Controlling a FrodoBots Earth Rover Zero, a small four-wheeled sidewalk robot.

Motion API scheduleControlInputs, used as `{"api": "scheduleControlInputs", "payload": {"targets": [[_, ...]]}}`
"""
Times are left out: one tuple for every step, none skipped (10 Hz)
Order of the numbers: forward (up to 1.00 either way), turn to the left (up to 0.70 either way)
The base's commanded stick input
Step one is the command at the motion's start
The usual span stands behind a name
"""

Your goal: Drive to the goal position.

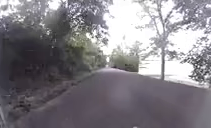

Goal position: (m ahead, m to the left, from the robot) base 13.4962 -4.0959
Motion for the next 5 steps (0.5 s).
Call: {"api": "scheduleControlInputs", "payload": {"targets": [[0.7,0.0],[0.7,0.0],[0.7,0.0],[0.7,0.0],[0.7,0.0]]}}
